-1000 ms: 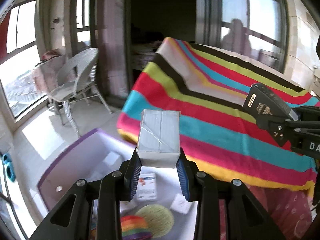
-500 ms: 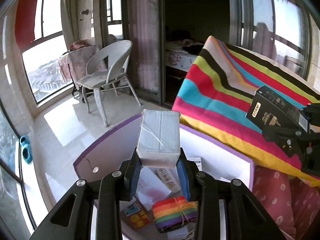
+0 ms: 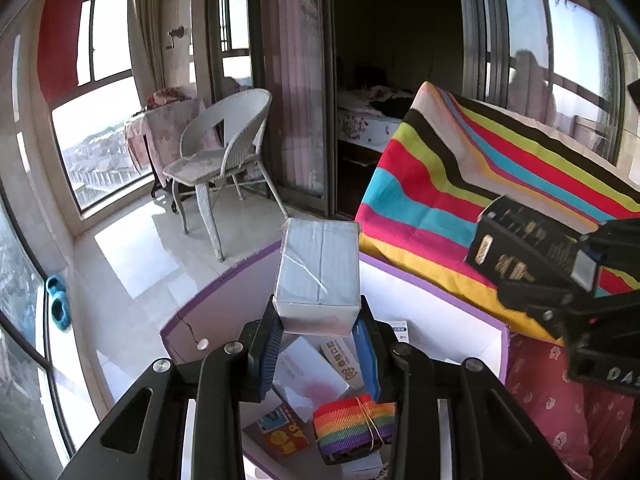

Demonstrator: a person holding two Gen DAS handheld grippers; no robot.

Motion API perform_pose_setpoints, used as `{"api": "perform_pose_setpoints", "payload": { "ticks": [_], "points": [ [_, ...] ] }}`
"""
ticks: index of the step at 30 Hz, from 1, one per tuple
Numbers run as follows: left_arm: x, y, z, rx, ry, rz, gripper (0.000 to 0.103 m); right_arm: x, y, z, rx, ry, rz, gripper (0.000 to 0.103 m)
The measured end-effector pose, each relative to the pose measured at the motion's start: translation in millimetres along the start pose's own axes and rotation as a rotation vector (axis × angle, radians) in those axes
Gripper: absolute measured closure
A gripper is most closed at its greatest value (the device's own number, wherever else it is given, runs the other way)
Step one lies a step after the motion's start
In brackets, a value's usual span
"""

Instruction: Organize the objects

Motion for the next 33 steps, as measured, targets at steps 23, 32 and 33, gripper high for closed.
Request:
{"api": "perform_pose_setpoints", "payload": {
  "ticks": [23, 32, 33],
  "points": [
    [46.0, -0.9, 20.8, 0.159, -0.037, 0.123, 0.000, 3.1, 11.4, 2.3, 0.027, 0.063, 0.021, 0.015],
    [53.3, 9.5, -3.9, 0.232, 0.010, 0.162, 0.000, -0.1, 19.3, -11.9, 0.088, 0.051, -0.008, 0.015],
    [53.9, 9.6, -4.8, 0.233, 0.004, 0.164, 0.000, 0.4, 19.9, -12.6, 0.092, 0.049, -0.006, 0.015]
  ]
}}
Point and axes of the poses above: each gripper's, at about its wrist camera, not at the fingertips, and z roughly against the way its jaws point, x to its left, y to its underside, the point moved 7 cm from there along -z, roughly the way its jaws point, and after that the axes turned 15 degrees about x, right-handed, at the moved point
